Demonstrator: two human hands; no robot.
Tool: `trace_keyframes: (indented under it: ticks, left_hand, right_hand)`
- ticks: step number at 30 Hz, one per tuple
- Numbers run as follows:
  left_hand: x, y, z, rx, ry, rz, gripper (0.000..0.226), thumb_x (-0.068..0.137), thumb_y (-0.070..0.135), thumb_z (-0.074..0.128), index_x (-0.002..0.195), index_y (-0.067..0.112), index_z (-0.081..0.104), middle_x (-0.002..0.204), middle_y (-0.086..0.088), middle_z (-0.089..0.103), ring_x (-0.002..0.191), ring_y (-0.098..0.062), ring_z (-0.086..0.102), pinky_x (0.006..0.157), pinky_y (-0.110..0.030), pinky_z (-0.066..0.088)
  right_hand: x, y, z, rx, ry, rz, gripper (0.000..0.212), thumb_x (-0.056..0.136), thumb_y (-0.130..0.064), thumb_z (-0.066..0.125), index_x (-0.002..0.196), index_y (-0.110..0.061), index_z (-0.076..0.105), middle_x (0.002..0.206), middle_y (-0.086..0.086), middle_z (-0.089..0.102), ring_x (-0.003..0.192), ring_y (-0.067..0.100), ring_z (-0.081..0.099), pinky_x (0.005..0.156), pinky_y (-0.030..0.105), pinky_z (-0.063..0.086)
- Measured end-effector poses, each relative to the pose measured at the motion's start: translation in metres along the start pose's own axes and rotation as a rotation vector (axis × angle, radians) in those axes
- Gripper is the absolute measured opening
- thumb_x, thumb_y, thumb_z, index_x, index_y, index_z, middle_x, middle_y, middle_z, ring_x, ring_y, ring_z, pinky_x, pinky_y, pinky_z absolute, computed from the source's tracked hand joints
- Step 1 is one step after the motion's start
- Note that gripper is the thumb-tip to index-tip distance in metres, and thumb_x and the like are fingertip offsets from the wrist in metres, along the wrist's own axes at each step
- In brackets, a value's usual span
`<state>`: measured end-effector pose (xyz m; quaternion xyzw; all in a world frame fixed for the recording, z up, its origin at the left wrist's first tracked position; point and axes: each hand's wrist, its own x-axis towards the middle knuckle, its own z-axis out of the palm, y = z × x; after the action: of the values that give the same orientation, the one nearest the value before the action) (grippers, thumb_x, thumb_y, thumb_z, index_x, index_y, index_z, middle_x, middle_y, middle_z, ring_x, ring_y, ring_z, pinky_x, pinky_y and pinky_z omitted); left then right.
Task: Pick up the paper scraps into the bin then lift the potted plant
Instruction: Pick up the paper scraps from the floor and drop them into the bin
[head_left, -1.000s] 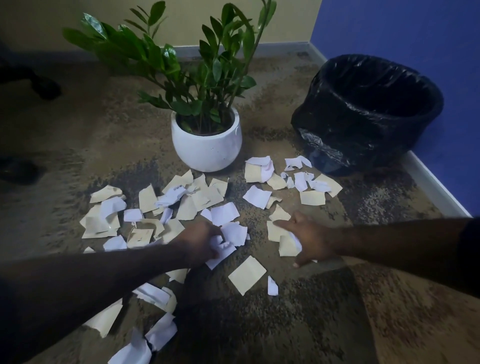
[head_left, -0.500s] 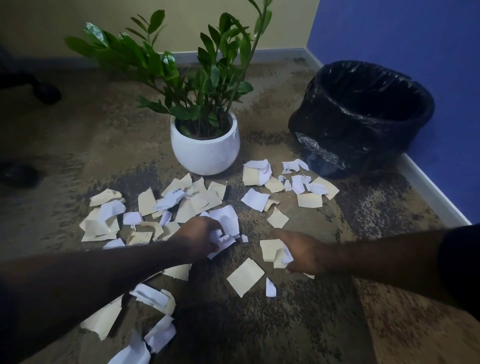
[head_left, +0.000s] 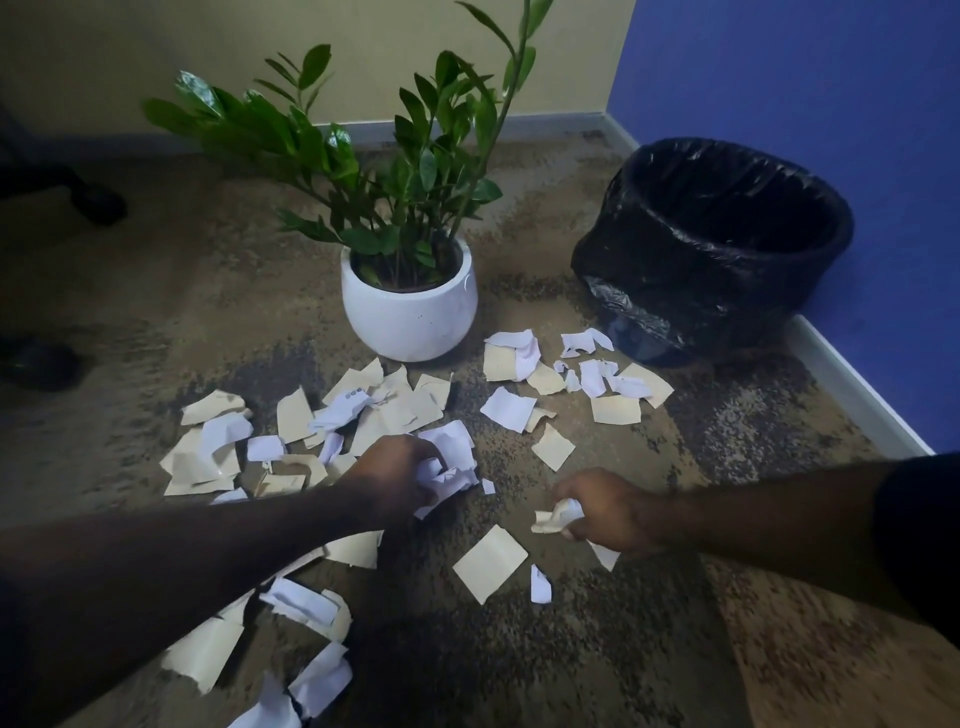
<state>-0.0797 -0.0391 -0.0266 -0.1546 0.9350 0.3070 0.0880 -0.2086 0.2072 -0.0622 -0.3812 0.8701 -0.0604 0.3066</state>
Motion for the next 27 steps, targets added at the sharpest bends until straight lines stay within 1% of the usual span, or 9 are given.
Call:
trace_keyframes:
  ticks: [3,6,8,10,13,15,18,22,27]
  left_hand:
    - [0.000,0.003,-0.004,-0.011,0.024,-0.023,0.025,0.074,0.025,0.071,0.064,0.006,0.059,0.066,-0.007,0.059,0.060,-0.016,0.051,0.058,-0.005,0.038]
    - [0.005,0.002,-0.008,-0.005,0.033,-0.041,0.019,0.073,0.023,0.071,0.074,0.005,0.065,0.075,-0.007,0.067,0.069,-0.019,0.058,0.054,-0.013,0.037]
    - [0.010,0.001,-0.013,0.011,0.040,-0.042,0.009,0.072,0.016,0.071,0.075,0.010,0.065,0.074,-0.002,0.065,0.072,-0.018,0.060,0.059,-0.022,0.041]
    - [0.013,0.003,-0.017,0.000,0.050,-0.042,0.009,0.071,0.015,0.072,0.075,0.015,0.065,0.075,0.001,0.066,0.073,-0.017,0.062,0.062,-0.027,0.045]
    - [0.017,0.010,-0.025,-0.031,0.071,-0.050,0.011,0.070,0.016,0.075,0.078,0.017,0.068,0.078,0.002,0.069,0.075,-0.016,0.064,0.067,-0.032,0.052]
    - [0.020,0.013,-0.029,-0.065,0.089,-0.038,0.010,0.071,0.017,0.074,0.080,0.018,0.069,0.078,0.004,0.069,0.075,-0.011,0.065,0.064,-0.026,0.049]
    - [0.025,0.018,-0.035,-0.063,0.099,0.004,0.012,0.077,0.020,0.074,0.088,0.021,0.072,0.086,0.010,0.071,0.076,-0.001,0.063,0.060,-0.012,0.042]
    - [0.035,0.026,-0.039,-0.205,0.111,0.007,0.010,0.075,0.014,0.077,0.083,0.011,0.073,0.084,-0.003,0.074,0.083,-0.019,0.069,0.075,-0.034,0.057]
    - [0.051,0.042,-0.037,-0.279,0.204,0.007,0.009,0.070,0.012,0.078,0.071,0.018,0.072,0.066,0.007,0.071,0.066,-0.016,0.068,0.057,-0.028,0.055]
  right_hand:
    - [0.001,0.001,-0.019,0.195,0.037,0.041,0.046,0.079,-0.029,0.077,0.119,-0.009,0.064,0.111,0.001,0.061,0.103,0.017,0.057,0.082,0.020,0.038]
    - [0.001,-0.001,-0.047,0.361,0.122,0.100,0.051,0.079,-0.029,0.078,0.124,-0.011,0.060,0.114,-0.003,0.056,0.107,0.016,0.054,0.094,0.028,0.044]
    - [0.002,-0.003,-0.066,0.539,0.180,0.118,0.046,0.079,-0.022,0.078,0.120,-0.010,0.062,0.113,0.001,0.062,0.106,0.020,0.059,0.093,0.033,0.049]
    - [0.001,-0.007,-0.087,0.706,0.199,0.108,0.037,0.081,-0.016,0.076,0.115,-0.008,0.063,0.110,0.007,0.068,0.097,0.021,0.067,0.083,0.032,0.054]
    - [-0.001,-0.012,-0.122,0.874,0.233,0.064,0.031,0.085,-0.010,0.072,0.113,-0.006,0.062,0.089,0.012,0.068,0.065,0.012,0.066,0.055,0.026,0.054]
    - [-0.002,-0.013,-0.151,0.911,0.287,0.014,0.026,0.085,-0.011,0.071,0.109,-0.004,0.064,0.085,0.018,0.071,0.064,0.021,0.065,0.055,0.030,0.052]
    - [-0.005,-0.009,-0.199,0.954,0.428,-0.069,0.017,0.085,-0.013,0.071,0.101,-0.010,0.066,0.075,0.004,0.074,0.062,0.013,0.069,0.051,0.027,0.054]
    - [-0.005,0.003,-0.255,1.089,0.689,-0.121,0.016,0.084,-0.009,0.071,0.099,-0.007,0.066,0.081,0.008,0.072,0.061,0.014,0.068,0.049,0.024,0.051]
    - [-0.007,0.040,-0.293,1.146,1.026,-0.066,0.012,0.083,-0.007,0.072,0.087,-0.013,0.063,0.080,0.006,0.067,0.060,0.012,0.067,0.051,0.023,0.050]
